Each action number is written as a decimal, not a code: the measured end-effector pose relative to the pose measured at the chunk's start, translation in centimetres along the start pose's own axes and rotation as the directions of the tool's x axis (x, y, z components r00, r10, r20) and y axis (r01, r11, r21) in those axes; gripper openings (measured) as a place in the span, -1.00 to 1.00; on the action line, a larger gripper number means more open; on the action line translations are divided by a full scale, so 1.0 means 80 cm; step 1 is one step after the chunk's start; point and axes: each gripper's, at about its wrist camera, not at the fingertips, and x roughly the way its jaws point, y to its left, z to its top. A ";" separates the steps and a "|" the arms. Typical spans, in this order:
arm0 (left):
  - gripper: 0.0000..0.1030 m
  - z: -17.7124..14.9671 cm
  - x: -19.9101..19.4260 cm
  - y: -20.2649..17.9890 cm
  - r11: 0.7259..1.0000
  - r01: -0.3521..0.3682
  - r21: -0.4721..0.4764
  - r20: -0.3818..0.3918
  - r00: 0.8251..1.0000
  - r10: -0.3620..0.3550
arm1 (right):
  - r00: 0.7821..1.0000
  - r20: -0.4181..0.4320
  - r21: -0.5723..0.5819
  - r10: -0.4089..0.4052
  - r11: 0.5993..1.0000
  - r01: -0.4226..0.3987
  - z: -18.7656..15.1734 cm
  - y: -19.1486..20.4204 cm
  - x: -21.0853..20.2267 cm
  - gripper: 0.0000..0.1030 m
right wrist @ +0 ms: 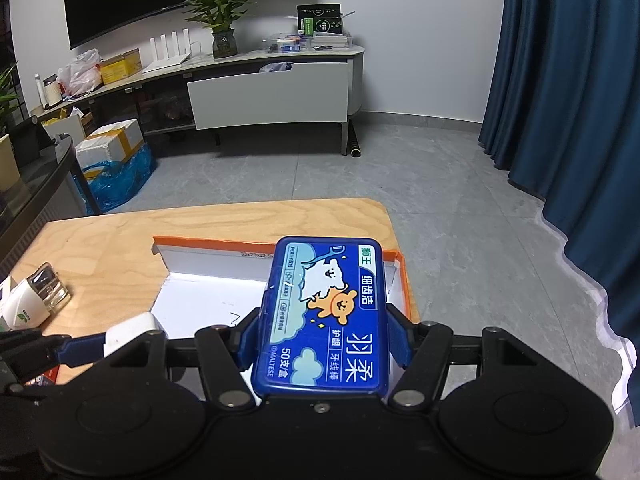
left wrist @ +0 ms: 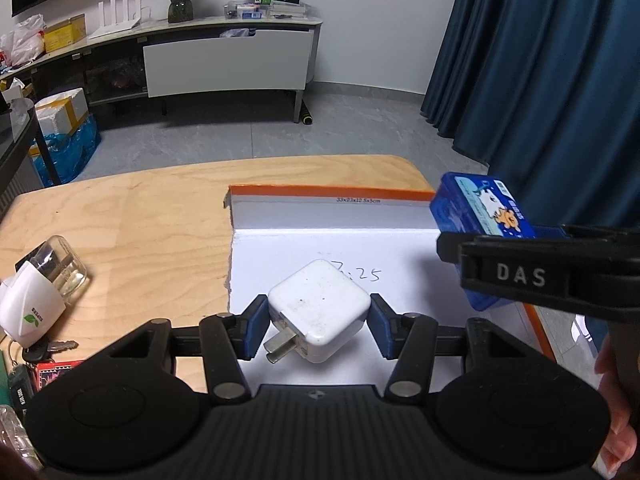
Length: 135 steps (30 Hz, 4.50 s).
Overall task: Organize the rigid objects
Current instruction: 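Carry the charger and blue tin with both grippers over the orange-rimmed box, then lower and release the charger and blue tin into the box with both grippers, then move both grippers back toward the cluttered objects on the table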
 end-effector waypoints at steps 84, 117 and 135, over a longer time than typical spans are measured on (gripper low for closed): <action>1.00 -0.104 -0.173 0.098 0.967 -0.210 -0.147 0.008 0.977 0.214 | 0.991 0.018 -0.045 0.129 0.991 -0.128 -0.107 0.124 -0.133 0.73; 1.00 -0.152 -0.213 0.177 0.935 -0.252 -0.248 -0.005 0.966 0.259 | 0.979 -0.045 -0.209 0.197 0.957 -0.202 -0.132 0.223 -0.128 0.73; 1.00 -0.169 -0.169 0.228 0.937 -0.269 -0.223 -0.043 0.963 0.267 | 0.977 -0.059 -0.181 0.203 0.961 -0.211 -0.137 0.219 -0.117 0.73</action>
